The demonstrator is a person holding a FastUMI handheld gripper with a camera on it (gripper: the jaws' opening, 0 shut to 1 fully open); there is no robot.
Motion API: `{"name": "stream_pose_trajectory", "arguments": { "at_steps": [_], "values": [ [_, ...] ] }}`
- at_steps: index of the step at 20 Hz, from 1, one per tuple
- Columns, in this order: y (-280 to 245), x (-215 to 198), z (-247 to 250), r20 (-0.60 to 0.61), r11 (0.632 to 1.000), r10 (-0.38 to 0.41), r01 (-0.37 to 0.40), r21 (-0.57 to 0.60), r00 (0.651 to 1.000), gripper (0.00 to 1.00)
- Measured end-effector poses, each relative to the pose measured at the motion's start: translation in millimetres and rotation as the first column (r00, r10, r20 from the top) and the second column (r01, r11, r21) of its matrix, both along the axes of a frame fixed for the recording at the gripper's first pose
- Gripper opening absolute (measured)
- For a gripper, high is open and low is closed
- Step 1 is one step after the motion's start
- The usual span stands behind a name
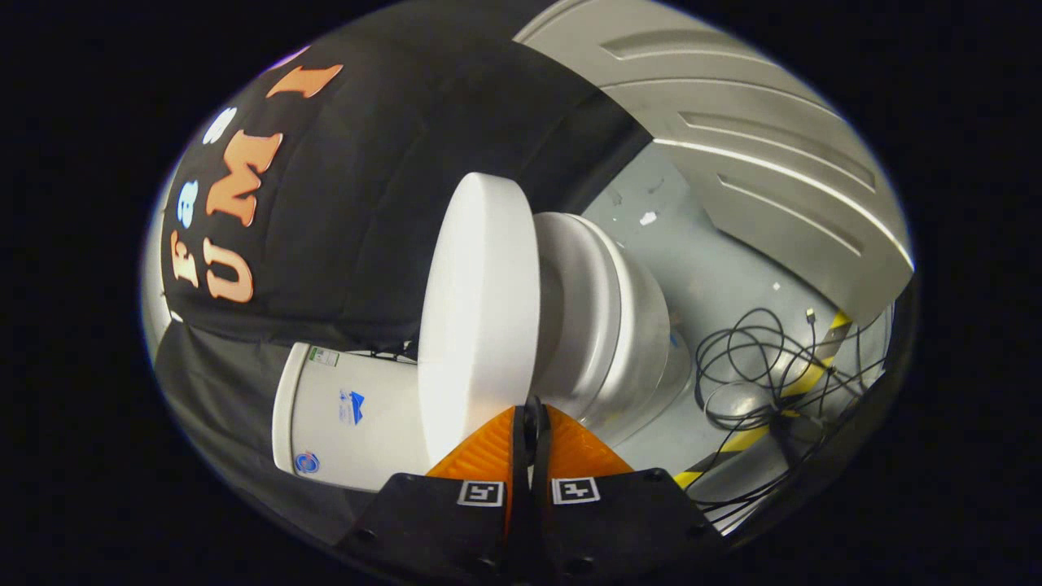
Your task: Open the toilet lid.
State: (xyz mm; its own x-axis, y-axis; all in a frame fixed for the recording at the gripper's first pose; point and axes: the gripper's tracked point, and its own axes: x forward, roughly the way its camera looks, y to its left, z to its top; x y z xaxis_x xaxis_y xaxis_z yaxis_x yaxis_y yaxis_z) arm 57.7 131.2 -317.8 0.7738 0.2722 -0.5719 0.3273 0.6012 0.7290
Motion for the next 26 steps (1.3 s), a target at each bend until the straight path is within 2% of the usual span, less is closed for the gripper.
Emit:
{"name": "stream_pose_trajectory", "arguments": {
  "at_steps": [3,6,9,15,19,26],
  "values": [
    [1.7,3.9,25.0,0.058,0.995,0.028,-0.022,-0.095,0.998,0.08],
    [15.7,6.0,57.9,0.096,0.968,0.077,-0.051,-0.247,0.992,0.08],
    [28.1,8.9,86.0,0.112,0.938,0.093,-0.049,-0.344,0.989,0.08],
    [56.5,11.1,125.1,0.131,0.843,0.138,-0.047,-0.536,0.982,0.08],
    [70.5,12.5,141.4,0.143,0.795,0.158,-0.040,-0.605,0.977,0.08],
    [103.4,16.8,175.5,0.157,0.682,0.210,-0.030,-0.730,0.965,0.08]
  ]
}}
